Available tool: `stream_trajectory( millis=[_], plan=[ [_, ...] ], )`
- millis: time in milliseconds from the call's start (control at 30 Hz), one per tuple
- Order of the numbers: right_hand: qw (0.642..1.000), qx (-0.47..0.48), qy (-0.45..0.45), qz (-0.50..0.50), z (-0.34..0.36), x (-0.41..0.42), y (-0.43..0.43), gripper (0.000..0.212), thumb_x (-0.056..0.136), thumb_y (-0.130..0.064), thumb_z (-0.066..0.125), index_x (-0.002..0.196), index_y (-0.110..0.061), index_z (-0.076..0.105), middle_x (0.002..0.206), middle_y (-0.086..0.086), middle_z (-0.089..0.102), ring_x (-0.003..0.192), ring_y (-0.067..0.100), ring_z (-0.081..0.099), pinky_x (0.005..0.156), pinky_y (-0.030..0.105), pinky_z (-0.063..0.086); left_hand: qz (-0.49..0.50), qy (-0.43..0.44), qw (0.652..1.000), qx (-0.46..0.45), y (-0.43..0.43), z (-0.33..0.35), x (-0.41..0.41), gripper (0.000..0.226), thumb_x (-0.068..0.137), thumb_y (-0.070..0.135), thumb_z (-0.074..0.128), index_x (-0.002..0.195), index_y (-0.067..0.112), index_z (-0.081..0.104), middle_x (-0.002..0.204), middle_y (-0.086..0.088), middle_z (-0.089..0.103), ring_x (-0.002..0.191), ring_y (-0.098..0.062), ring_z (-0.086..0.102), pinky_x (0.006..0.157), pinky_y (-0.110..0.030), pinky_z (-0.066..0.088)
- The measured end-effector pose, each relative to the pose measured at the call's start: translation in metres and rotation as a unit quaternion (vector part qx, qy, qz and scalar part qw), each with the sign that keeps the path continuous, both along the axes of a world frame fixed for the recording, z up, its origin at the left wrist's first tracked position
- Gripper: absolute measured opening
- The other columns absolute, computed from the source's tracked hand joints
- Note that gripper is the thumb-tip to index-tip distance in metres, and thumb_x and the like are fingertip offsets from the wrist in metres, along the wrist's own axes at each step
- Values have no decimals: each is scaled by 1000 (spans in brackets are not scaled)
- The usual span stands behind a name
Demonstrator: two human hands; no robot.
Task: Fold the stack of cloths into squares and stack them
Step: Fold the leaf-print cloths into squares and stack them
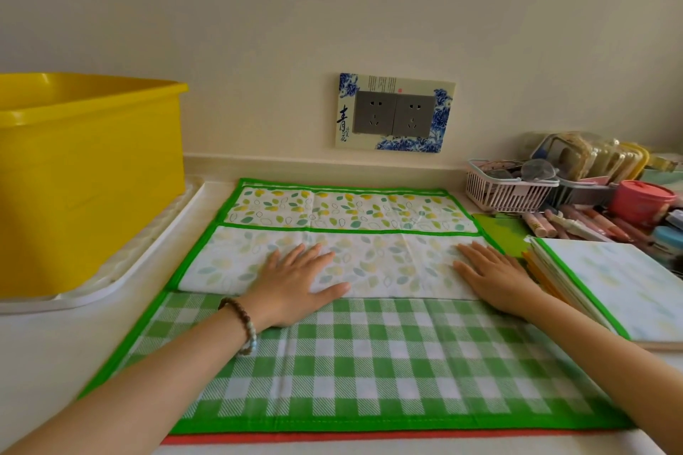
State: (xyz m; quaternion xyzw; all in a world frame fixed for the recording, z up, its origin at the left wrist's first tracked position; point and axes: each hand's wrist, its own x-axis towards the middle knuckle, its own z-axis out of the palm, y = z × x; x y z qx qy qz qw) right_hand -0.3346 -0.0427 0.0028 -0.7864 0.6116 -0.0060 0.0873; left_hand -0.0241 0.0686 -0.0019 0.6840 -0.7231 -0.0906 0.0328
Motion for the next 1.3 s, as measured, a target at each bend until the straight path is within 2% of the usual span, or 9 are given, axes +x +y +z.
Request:
stream_trajectory(
  millis=[133, 233, 333, 600, 833, 1100, 1200, 1300],
  plan=[
    [996, -22, -46, 76, 5, 38, 21, 60, 94, -59, 22, 149, -35, 13, 159, -6, 3, 146, 14, 1, 118, 40, -2, -6, 2, 1000, 1, -1, -1, 0, 74, 78, 79, 15, 145, 50, 3, 157, 11, -11, 144, -11, -14, 116, -45, -10],
    [982, -40, -62, 171, 6, 80, 42, 59, 94, -58, 25, 148, -37, 16, 158, -10, 6, 146, 11, 1, 119, 37, -3, -3, 3, 1000, -2, -1, -1, 0, 74, 77, 80, 18, 145, 50, 5, 158, 11, -10, 144, -12, -14, 116, -45, -10],
    [975, -26, -74, 209, 3, 106, 52, 59, 94, -59, 29, 148, -38, 17, 158, -12, 7, 145, 9, 3, 119, 34, -2, 0, 3, 1000, -2, -2, -1, 0, 74, 77, 80, 18, 144, 51, 6, 158, 10, -8, 145, -12, -12, 116, -45, -9],
    [976, -11, -34, 214, -4, 110, 55, 59, 93, -62, 20, 147, -43, 7, 157, -16, 2, 145, 7, -4, 119, 36, -5, -15, -2, 1000, 3, -2, -1, 4, 71, 81, 77, 19, 145, 50, 4, 158, 13, -9, 144, -10, -13, 116, -45, -8],
    [975, -6, -35, 221, -4, 106, 52, 60, 91, -65, 19, 147, -46, 5, 157, -18, 0, 145, 6, -6, 119, 36, -5, 0, 12, 1000, 13, 16, 0, 56, 97, 53, 95, -1, 142, 56, 0, 155, 20, -10, 143, -7, -15, 116, -46, -10],
    [974, 1, -28, 223, -5, 108, 51, 60, 91, -65, 18, 146, -47, 3, 157, -18, -1, 145, 5, -6, 118, 35, -6, 21, 26, 999, 28, 33, 1, 86, 96, 49, 97, -1, 138, 60, -5, 155, 20, -13, 142, -8, -18, 114, -42, -12],
    [974, 12, -30, 223, -4, 108, 51, 60, 90, -65, 19, 146, -47, 4, 157, -18, -1, 145, 6, -5, 118, 36, -6, 32, 43, 997, 64, 29, 9, 85, 102, 49, 99, 6, 141, 56, -1, 156, 18, -10, 143, -10, -15, 115, -45, -11],
    [973, 30, -61, 221, 2, 108, 49, 59, 92, -62, 26, 147, -44, 12, 157, -16, 5, 145, 8, 0, 119, 37, -3, 41, 50, 997, 49, 28, 21, 72, 94, 66, 88, 23, 147, 44, 8, 157, 14, -1, 145, -11, -4, 118, -43, -1]
  ],
)
